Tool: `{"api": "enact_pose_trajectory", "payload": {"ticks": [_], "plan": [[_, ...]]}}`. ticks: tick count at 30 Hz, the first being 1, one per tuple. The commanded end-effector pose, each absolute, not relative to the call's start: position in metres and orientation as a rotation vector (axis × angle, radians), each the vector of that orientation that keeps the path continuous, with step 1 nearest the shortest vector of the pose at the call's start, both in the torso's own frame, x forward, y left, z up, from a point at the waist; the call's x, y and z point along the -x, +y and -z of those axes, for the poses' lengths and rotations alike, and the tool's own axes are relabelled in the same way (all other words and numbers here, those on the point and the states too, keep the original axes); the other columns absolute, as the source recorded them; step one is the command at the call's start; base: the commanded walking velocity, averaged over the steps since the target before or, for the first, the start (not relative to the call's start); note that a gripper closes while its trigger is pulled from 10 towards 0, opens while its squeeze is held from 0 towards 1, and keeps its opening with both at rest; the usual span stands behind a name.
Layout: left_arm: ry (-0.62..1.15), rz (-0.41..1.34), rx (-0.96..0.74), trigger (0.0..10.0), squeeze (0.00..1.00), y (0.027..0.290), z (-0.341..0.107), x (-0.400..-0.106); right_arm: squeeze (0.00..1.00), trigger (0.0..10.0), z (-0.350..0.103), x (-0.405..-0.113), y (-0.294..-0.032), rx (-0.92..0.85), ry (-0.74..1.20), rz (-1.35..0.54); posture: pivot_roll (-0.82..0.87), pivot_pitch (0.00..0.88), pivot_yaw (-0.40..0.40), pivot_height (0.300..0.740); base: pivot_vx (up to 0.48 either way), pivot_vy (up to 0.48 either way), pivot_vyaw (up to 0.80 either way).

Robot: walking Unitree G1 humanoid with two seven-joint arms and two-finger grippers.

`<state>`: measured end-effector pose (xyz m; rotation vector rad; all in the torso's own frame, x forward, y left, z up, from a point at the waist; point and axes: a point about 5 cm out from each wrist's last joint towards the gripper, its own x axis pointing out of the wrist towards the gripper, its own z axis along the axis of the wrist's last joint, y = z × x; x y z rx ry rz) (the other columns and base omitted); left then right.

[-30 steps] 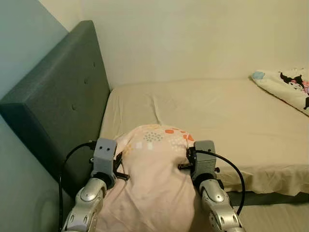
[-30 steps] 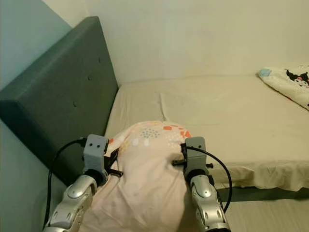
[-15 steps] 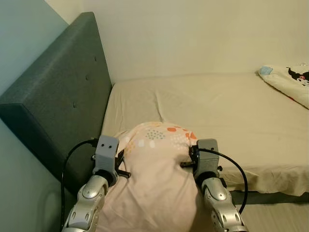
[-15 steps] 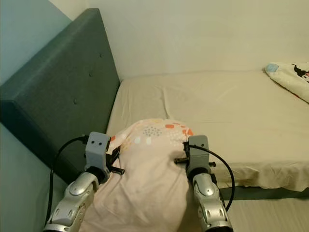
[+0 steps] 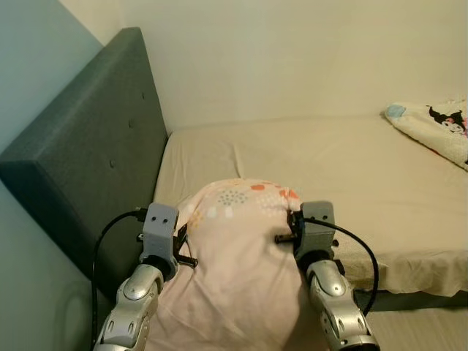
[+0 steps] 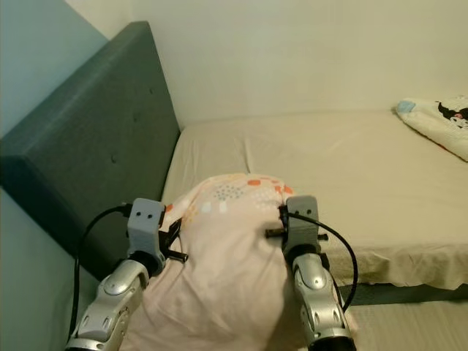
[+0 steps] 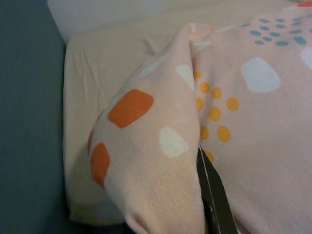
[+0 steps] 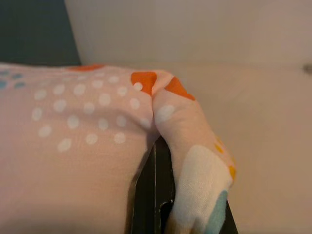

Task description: Clean up the room

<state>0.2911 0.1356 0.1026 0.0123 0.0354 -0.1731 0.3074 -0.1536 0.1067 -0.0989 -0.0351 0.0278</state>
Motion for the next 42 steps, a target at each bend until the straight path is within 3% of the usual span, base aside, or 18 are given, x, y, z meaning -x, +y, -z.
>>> {"api": "enact_pose_trajectory", "payload": {"ticks": [1,42], "plan": [[-0.017,0.145,-0.010,10.0,0.00,0.141,-0.113,-0.294,0.00,10.0,-0.126,-0.312,-0.162,0.079,-0.131,0.021,-0.08,0.060,0.057,0.740,0.296,0.000,0.00],[-0.025,0.185,0.002,10.0,0.00,0.137,-0.113,-0.294,0.00,10.0,-0.115,-0.308,-0.158,0.077,-0.083,0.000,-0.09,0.062,0.059,0.740,0.308,0.000,0.00]]}}
